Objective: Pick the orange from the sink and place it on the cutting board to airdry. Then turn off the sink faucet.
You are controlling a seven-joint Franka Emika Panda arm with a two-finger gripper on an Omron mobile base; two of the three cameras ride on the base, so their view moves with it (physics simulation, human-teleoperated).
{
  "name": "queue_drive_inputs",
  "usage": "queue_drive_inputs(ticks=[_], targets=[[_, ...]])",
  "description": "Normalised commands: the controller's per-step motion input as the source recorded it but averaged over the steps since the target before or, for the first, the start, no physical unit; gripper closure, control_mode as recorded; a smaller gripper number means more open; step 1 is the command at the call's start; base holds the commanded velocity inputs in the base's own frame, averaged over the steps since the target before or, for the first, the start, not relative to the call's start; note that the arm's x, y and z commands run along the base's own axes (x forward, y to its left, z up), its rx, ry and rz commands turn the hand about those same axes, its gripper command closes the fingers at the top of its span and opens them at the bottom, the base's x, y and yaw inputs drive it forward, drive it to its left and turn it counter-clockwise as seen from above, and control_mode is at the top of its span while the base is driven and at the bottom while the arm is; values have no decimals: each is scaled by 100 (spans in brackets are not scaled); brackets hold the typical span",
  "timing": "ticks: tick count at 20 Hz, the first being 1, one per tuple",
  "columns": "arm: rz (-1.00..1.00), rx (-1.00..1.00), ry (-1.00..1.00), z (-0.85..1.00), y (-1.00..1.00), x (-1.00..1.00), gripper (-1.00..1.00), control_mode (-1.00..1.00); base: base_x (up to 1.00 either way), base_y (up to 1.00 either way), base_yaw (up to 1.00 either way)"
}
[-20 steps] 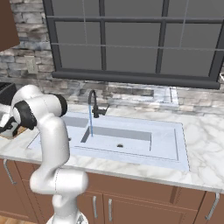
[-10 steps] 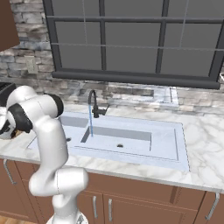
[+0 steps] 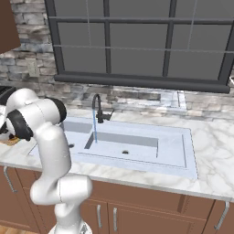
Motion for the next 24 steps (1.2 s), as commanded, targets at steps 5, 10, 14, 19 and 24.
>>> queue_drive_inputs(ticks=[5,10,14,19,24], targets=[[0,9,0,43,-18,0,-100,-100,0,0,0],[0,7,-4,32,-34,-20,-100,-100,0,0,0],[0,3,-7,29,-36,-31,-100,-100,0,0,0],[0,0,-7,40,-33,-35,-100,-100,0,0,0],[0,0,-2,63,-26,-33,-100,-100,0,0,0]])
